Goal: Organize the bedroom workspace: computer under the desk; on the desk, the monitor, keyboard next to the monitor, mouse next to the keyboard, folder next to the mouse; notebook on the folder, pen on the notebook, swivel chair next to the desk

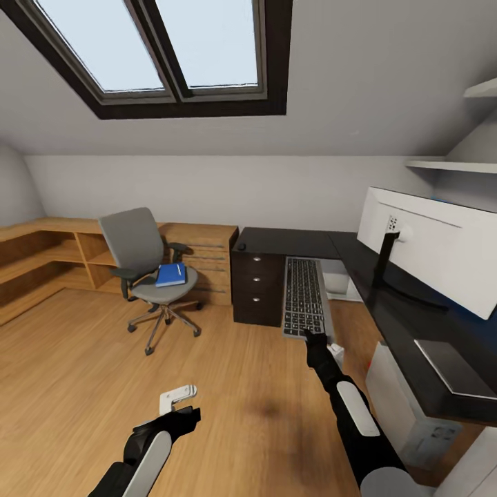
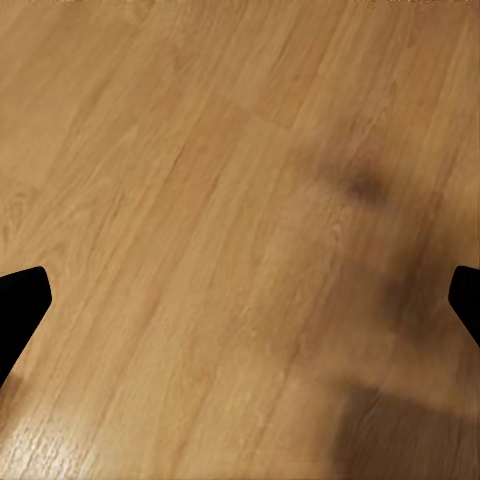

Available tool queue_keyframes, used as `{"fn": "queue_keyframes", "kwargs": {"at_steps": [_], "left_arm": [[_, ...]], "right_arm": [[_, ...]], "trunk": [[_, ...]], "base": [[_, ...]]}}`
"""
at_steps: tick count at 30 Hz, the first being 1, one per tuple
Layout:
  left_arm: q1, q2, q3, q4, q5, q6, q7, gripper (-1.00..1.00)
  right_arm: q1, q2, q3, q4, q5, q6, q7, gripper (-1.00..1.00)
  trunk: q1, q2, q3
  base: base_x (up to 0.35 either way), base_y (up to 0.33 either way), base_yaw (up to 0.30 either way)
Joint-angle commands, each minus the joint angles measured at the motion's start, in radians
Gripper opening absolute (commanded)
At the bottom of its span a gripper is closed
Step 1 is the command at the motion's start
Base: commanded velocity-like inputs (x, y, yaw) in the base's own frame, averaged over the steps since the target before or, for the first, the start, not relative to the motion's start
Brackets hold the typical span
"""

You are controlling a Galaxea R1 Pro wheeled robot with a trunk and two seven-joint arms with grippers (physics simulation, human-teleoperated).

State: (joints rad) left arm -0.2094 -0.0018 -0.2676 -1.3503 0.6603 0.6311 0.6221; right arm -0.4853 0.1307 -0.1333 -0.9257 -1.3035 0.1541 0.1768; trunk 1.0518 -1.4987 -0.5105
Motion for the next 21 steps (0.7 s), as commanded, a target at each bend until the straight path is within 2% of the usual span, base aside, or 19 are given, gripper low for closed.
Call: {"fn": "queue_keyframes", "kwargs": {"at_steps": [1,6,21], "left_arm": [[-0.001,0.0,-0.001,-0.001,0.01,0.001,0.01,1.0],[-0.001,0.0,-0.003,0.013,0.01,0.001,0.01,1.0],[-0.001,-0.001,-0.004,0.034,0.009,0.001,0.01,1.0]], "right_arm": [[0.0,0.001,-0.005,0.001,-0.002,0.009,0.011,-1.0],[0.0,0.001,-0.007,0.004,0.014,0.008,0.017,-1.0],[0.001,0.001,-0.006,0.011,0.015,-0.008,0.018,-1.0]], "trunk": [[-0.004,0.007,0.002],[-0.023,0.042,0.018],[-0.08,0.147,0.065]], "base": [[0.098,0.0,0.0],[0.149,0.0,0.0],[0.314,0.0,0.0]]}}
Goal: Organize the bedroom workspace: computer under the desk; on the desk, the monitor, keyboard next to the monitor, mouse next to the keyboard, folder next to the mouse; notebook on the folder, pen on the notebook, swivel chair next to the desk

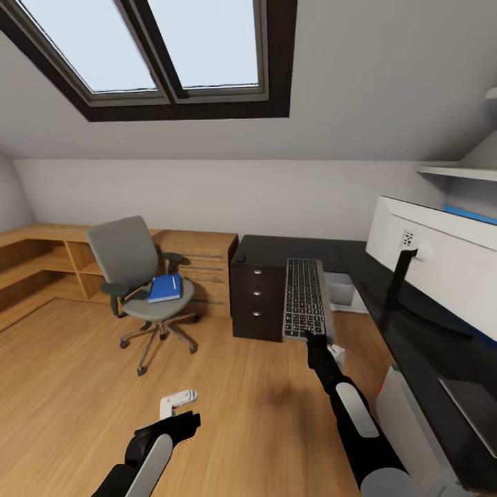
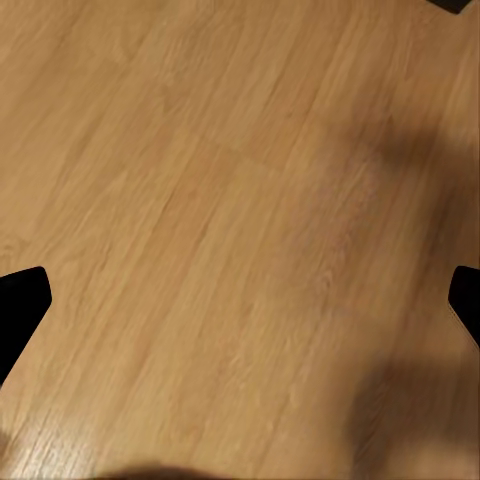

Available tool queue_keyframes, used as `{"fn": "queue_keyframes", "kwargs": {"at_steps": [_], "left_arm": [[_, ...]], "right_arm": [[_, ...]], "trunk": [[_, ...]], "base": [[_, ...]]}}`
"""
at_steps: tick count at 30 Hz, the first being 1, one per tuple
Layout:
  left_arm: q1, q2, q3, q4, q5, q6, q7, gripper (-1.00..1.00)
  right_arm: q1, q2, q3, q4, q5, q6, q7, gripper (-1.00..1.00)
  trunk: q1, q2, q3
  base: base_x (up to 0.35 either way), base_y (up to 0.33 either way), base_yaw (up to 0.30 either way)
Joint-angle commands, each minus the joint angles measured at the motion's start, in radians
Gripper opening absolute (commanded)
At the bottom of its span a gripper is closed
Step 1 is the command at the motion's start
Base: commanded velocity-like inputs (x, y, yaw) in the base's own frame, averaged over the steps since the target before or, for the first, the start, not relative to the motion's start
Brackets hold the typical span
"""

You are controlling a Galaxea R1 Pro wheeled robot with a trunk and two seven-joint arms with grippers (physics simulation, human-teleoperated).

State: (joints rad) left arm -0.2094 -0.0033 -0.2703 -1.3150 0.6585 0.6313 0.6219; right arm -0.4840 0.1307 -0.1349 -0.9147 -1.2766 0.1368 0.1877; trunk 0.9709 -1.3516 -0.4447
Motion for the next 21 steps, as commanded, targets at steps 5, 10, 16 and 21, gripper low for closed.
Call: {"fn": "queue_keyframes", "kwargs": {"at_steps": [5,10,16,21], "left_arm": [[-0.001,0.0,-0.001,-0.001,0.01,0.001,0.01,1.0],[-0.001,0.0,-0.001,-0.001,0.01,0.001,0.01,1.0],[-0.001,0.0,-0.001,-0.001,0.01,0.001,0.01,1.0],[-0.001,0.0,-0.004,-0.001,0.01,0.001,0.01,1.0]], "right_arm": [[-0.001,0.001,-0.005,0.001,-0.013,0.009,0.007,-1.0],[0.0,0.001,-0.005,0.003,-0.013,0.014,0.006,-1.0],[0.001,0.002,-0.004,0.005,-0.015,0.016,0.006,-1.0],[0.002,0.003,-0.003,0.035,-0.016,0.016,0.006,-1.0]], "trunk": [[-0.019,0.035,0.015],[-0.038,0.07,0.03],[-0.061,0.112,0.049],[-0.08,0.147,0.065]], "base": [[0.324,0.0,0.0],[0.324,0.0,0.0],[0.324,0.0,0.0],[0.324,0.0,0.0]]}}
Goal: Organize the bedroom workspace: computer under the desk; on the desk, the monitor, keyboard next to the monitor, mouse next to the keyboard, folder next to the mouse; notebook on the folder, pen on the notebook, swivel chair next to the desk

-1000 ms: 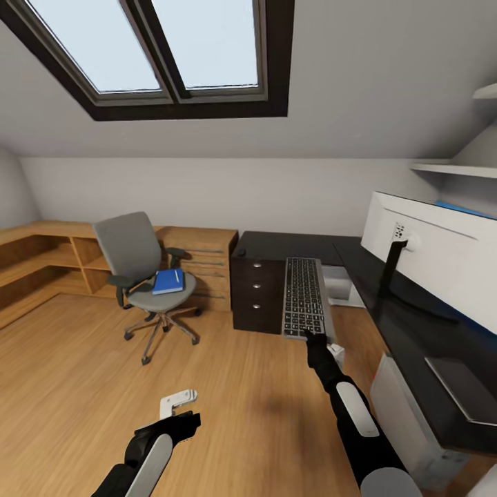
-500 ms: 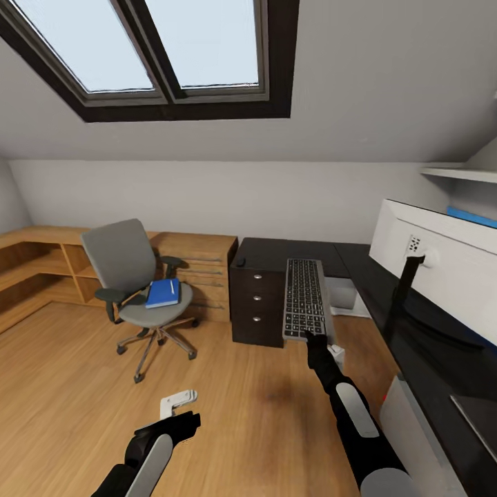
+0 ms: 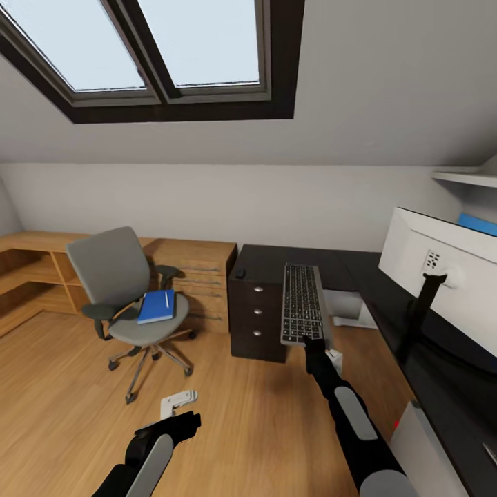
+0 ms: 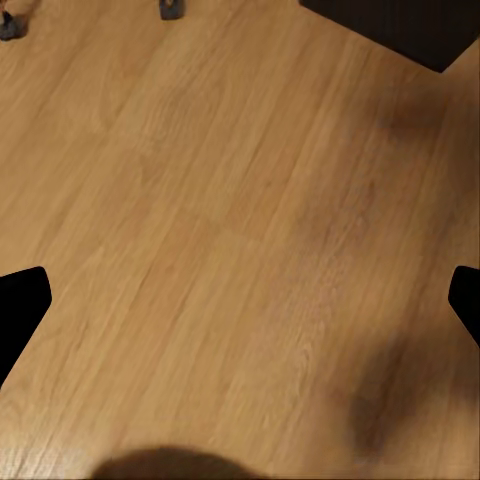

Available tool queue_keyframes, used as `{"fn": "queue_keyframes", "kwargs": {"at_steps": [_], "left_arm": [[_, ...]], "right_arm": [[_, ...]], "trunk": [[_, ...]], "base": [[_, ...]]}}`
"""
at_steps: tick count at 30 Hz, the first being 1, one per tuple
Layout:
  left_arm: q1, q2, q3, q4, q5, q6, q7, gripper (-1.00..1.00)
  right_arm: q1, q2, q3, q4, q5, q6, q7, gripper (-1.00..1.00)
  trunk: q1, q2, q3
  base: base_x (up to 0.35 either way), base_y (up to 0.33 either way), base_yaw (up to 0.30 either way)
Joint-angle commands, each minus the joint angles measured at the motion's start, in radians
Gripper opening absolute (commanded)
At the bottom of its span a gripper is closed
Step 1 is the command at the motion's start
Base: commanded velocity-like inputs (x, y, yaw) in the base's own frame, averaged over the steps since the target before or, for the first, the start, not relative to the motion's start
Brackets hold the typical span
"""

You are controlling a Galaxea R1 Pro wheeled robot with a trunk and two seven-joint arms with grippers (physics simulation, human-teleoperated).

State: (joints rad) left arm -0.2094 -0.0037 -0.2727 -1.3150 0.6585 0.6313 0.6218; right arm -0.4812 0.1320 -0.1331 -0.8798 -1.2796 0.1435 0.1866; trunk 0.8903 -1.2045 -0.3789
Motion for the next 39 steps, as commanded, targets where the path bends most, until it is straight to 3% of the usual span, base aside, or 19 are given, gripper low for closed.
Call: {"fn": "queue_keyframes", "kwargs": {"at_steps": [1,8,12,29,39], "left_arm": [[-0.001,0.0,-0.004,-0.001,0.01,0.001,0.01,1.0],[-0.001,0.001,-0.012,-0.001,0.009,0.001,0.01,1.0],[-0.001,0.001,-0.013,-0.001,0.009,0.001,0.01,1.0],[-0.001,0.001,-0.016,-0.001,0.009,0.001,0.01,1.0],[-0.001,0.001,-0.014,-0.001,0.01,0.001,0.007,1.0]], "right_arm": [[-0.001,0.001,-0.004,0.01,-0.013,0.009,0.008,-1.0],[0.0,0.001,0.0,0.04,-0.012,0.006,0.004,-1.0],[0.0,0.001,0.001,0.104,-0.005,0.004,0.003,-1.0],[0.0,0.004,0.009,0.11,0.031,-0.012,0.033,-1.0],[0.0,0.008,0.008,0.11,0.024,-0.013,0.038,-1.0]], "trunk": [[-0.003,0.007,0.002],[-0.03,0.056,0.024],[-0.046,0.084,0.037],[-0.111,0.203,0.09],[-0.111,0.203,0.09]], "base": [[0.324,0.0,0.0],[0.324,0.0,0.0],[0.324,0.0,0.0],[0.324,0.0,0.0],[0.084,0.003,0.0]]}}
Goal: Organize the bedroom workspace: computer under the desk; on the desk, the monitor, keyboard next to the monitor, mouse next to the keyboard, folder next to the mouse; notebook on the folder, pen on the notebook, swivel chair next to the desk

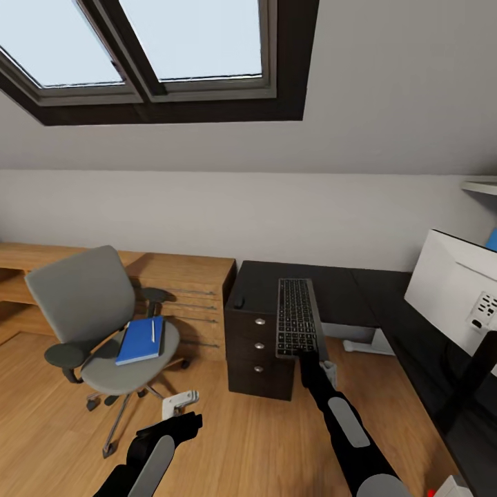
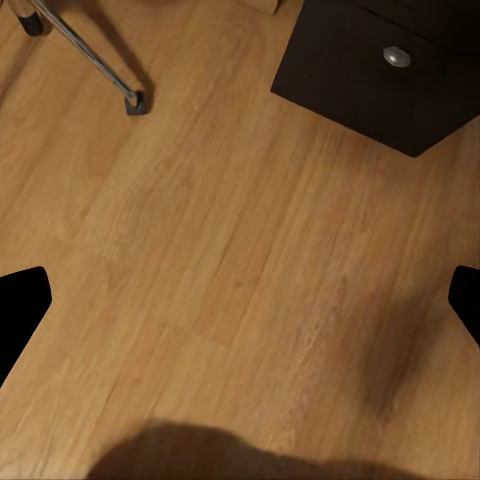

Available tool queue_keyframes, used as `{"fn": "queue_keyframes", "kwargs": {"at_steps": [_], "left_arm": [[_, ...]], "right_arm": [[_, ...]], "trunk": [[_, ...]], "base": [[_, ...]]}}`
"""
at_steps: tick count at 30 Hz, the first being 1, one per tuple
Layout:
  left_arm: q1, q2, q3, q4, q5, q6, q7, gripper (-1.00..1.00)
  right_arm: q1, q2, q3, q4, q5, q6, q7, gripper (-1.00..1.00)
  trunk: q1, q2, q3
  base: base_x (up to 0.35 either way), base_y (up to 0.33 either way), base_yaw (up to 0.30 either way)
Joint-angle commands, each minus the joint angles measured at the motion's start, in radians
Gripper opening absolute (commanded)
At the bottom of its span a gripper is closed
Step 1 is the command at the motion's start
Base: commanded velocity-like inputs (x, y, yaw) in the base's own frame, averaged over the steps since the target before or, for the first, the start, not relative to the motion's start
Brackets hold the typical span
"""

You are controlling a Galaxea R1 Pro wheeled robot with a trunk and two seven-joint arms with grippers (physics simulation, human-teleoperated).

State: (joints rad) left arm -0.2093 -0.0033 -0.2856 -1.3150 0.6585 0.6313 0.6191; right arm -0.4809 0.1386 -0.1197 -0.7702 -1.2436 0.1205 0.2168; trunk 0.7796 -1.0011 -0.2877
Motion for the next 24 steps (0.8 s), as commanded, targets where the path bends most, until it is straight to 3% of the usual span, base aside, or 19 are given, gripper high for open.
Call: {"fn": "queue_keyframes", "kwargs": {"at_steps": [1,24], "left_arm": [[-0.001,0.0,-0.001,-0.001,0.01,0.001,0.01,1.0],[-0.001,0.0,-0.013,-0.001,0.01,0.001,0.01,1.0]], "right_arm": [[-0.001,0.001,-0.006,0.0,-0.012,0.01,0.007,-1.0],[-0.001,-0.002,-0.009,0.005,-0.014,0.015,0.007,-1.0]], "trunk": [[0.0,-0.001,-0.001],[0.0,-0.001,-0.001]], "base": [[0.121,0.084,0.0],[0.244,0.18,0.0]]}}
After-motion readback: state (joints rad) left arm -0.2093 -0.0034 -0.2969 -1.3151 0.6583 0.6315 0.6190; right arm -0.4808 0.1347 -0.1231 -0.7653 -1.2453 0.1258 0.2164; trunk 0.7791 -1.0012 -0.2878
